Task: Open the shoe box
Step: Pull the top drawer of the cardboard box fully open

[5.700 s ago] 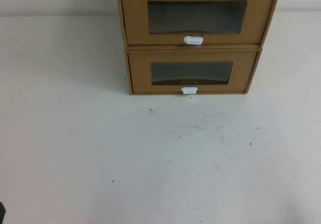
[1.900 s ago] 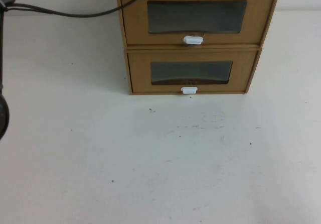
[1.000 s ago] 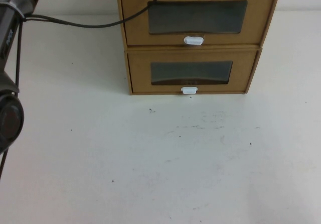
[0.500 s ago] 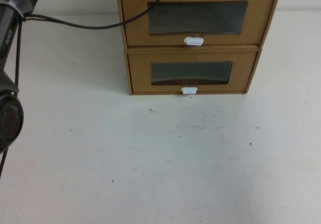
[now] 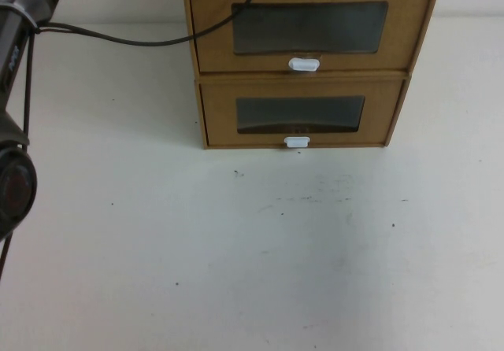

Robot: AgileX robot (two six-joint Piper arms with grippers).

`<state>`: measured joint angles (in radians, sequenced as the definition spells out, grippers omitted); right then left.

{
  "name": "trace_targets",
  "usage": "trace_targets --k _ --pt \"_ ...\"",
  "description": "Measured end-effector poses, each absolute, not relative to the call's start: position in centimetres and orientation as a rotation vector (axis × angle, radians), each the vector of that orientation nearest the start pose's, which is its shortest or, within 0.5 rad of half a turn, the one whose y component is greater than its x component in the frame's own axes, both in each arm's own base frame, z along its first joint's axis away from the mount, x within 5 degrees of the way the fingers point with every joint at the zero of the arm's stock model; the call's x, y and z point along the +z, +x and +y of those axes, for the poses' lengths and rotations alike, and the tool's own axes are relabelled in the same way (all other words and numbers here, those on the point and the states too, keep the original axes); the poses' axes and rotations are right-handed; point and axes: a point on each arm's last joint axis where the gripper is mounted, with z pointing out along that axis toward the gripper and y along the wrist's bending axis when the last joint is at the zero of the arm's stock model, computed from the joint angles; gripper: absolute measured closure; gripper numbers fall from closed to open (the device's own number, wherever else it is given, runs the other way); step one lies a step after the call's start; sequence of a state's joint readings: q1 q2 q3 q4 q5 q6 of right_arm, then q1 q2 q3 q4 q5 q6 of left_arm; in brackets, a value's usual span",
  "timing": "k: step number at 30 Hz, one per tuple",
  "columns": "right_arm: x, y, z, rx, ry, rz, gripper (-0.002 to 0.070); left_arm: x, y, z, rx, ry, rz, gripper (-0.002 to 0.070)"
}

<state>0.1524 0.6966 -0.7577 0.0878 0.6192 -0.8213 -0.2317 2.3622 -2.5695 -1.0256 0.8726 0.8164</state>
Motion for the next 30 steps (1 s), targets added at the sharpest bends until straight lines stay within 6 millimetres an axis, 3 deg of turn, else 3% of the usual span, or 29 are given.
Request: trace_targets --k 6,13,16,20,25,30 --pt "34.2 16.2 4.6 -0.462 -1.195 1.693 0.0694 37.0 50.0 -17.9 -0.809 0.712 1.696 0.068" --pt "32.2 20.4 9.4 -0.669 -1.491 1.42 0.0694 37.0 50.0 -17.9 -0.801 0.718 1.695 0.068" --pt "31.8 22.3 11.3 -0.755 -1.49 1.337 0.0694 37.0 50.0 -17.9 -0.786 0.73 1.692 0.068" --pt "30.8 24.0 14.3 -0.686 -1.411 1.364 0.0694 36.9 50.1 -17.8 -0.765 0.743 1.69 0.068" --pt "29.9 24.9 18.3 -0.565 -1.366 1.402 0.0694 36.9 50.1 -17.9 -0.731 0.761 1.693 0.0681" --pt "30.1 25.0 20.1 -0.563 -1.321 1.421 0.0694 36.8 50.1 -17.9 -0.728 0.757 1.693 0.0681"
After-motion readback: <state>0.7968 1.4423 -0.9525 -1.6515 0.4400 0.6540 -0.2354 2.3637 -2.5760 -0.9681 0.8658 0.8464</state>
